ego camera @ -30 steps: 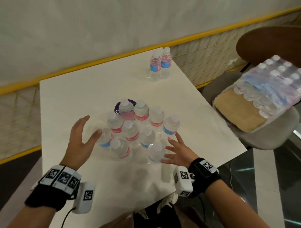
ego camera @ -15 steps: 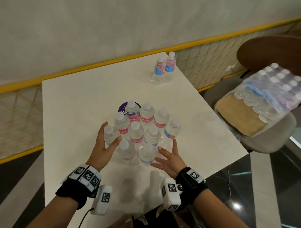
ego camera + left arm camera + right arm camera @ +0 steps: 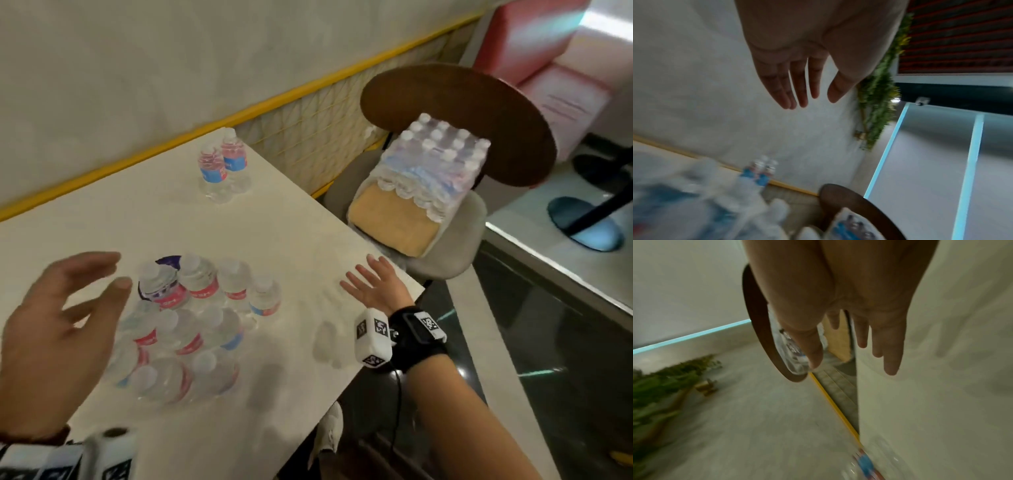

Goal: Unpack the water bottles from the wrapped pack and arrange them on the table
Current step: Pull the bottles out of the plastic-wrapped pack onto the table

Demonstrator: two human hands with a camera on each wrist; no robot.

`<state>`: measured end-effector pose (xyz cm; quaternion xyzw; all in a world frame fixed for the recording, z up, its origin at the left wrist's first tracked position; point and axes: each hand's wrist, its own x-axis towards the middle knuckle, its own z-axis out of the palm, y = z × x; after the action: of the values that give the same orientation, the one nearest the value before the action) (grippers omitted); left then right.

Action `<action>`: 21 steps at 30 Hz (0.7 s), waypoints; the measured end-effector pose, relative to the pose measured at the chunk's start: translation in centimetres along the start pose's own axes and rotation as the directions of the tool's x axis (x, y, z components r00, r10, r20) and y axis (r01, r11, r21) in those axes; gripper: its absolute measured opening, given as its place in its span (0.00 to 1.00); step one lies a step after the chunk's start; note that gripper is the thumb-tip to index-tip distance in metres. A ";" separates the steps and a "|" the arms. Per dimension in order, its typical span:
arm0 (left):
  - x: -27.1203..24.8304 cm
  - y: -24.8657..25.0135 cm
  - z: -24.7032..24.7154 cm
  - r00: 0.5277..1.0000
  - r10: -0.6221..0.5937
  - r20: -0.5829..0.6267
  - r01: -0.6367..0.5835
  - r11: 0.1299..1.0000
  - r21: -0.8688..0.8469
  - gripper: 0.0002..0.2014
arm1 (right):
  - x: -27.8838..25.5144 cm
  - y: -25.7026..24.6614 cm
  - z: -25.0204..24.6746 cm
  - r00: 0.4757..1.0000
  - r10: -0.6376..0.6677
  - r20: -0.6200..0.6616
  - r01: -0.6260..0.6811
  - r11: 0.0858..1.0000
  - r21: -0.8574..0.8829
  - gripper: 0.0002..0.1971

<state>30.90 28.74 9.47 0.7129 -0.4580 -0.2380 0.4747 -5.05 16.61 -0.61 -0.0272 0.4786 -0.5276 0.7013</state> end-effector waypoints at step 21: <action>12.8 15.5 43.0 0.700 0.126 0.703 -0.530 0.752 0.392 0.19 | 10.2 -17.6 -0.1 0.951 -0.309 0.006 0.111 0.325 -0.939 0.30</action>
<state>-2.97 -4.27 5.80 0.5965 -0.7654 -0.2236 0.0913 -17.88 1.03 2.33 -0.4352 0.7438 -0.2492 0.4418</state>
